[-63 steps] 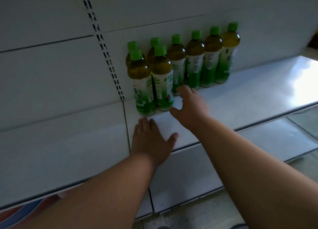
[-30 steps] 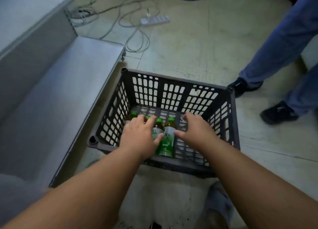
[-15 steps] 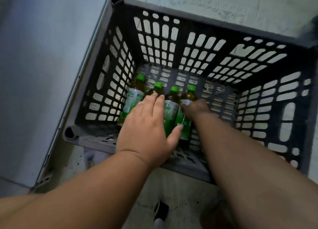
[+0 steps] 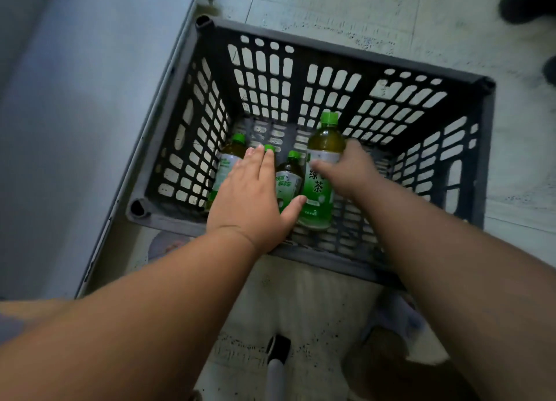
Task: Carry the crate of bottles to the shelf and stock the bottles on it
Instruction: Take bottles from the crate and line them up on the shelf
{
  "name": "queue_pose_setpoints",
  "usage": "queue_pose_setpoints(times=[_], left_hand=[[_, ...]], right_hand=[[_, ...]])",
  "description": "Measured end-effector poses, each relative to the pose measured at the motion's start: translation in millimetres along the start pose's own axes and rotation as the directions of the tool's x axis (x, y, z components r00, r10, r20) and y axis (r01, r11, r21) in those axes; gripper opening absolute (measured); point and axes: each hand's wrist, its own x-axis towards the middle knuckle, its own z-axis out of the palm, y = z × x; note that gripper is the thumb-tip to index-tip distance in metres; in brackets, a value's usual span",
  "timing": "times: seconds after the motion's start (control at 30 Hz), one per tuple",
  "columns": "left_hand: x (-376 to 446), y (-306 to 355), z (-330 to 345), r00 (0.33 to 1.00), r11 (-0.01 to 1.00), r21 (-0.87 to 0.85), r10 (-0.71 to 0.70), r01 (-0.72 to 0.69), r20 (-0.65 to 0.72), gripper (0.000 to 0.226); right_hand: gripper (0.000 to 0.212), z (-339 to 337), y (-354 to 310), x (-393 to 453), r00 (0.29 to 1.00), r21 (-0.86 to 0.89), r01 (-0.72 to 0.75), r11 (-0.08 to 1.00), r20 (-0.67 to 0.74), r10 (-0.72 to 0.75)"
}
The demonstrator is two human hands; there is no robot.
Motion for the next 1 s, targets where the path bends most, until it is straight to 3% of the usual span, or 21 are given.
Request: queue_pose_setpoints(times=[0.1,0.23,0.37,0.47,0.57,0.67,0.87,1.0], left_hand=[[-14,-1,-18,0.999,0.980,-0.194,-0.028,0.034,0.032,0.093],[-61,-11,-83,0.991,0.875,-0.480,-0.109,0.060,-0.074,0.094],[-126,-57,-165,0.965,0.894,-0.445,-0.161,0.054,-0.206,0.097],[-182,-99,-221,0.920,0.896,-0.429,-0.261,0.118,-0.292,0.101],[-226,-133,-265,0.841,0.885,-0.431,-0.364,0.177,-0.401,0.100],[-250,-166,-284,0.785,0.854,-0.466,-0.447,0.231,-0.429,0.100],[-238,-238,-269,0.714,0.811,-0.445,-0.563,0.379,-0.417,0.104],[-205,-289,-247,0.631,0.698,-0.443,-0.709,0.563,-0.316,0.106]], right_hand=[[0.056,-35,-42,-58,0.983,0.028,0.185,0.982,-0.019,-0.185],[0.061,-56,-110,-136,0.899,0.006,0.438,0.899,-0.019,-0.438],[0.055,-35,-196,-215,0.747,0.013,0.663,0.749,0.059,-0.662],[0.063,-6,-257,-274,0.620,0.063,0.773,0.632,0.142,-0.772],[0.071,27,-305,-318,0.518,0.143,0.825,0.547,0.196,-0.833],[0.065,60,-340,-342,0.427,0.222,0.848,0.481,0.250,-0.869],[0.059,128,-398,-328,0.295,0.238,0.893,0.381,0.330,-0.897],[0.063,182,-435,-288,0.256,0.232,0.907,0.351,0.359,-0.898]])
